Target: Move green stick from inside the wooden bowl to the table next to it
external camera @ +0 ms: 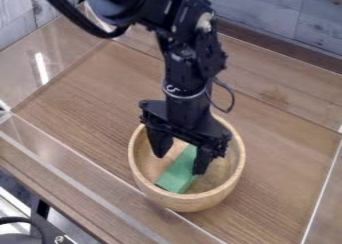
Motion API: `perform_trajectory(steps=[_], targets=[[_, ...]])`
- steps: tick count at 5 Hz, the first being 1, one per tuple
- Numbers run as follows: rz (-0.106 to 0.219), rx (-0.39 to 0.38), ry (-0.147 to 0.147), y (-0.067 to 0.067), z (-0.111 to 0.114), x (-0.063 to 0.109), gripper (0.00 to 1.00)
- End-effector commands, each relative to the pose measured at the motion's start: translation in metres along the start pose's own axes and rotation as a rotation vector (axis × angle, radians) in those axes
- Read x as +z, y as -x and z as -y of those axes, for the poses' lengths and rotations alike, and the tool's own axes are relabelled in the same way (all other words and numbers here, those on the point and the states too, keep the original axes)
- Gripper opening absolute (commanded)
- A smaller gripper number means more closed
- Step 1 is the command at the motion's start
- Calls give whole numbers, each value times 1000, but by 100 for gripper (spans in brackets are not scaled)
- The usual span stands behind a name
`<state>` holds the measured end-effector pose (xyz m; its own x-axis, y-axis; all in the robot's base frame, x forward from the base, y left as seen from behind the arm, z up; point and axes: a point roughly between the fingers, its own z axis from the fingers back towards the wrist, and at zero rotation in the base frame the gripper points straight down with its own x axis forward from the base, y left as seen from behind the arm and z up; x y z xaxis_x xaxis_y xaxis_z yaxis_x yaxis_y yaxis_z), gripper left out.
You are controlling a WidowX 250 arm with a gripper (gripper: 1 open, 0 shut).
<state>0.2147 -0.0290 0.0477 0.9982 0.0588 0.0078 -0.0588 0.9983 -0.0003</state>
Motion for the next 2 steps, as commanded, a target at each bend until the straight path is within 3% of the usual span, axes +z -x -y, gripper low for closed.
perform_trajectory(steps=[1, 2], targets=[[24, 2, -7, -4, 2, -3, 100], [24, 2, -15, -4, 3, -10, 100]])
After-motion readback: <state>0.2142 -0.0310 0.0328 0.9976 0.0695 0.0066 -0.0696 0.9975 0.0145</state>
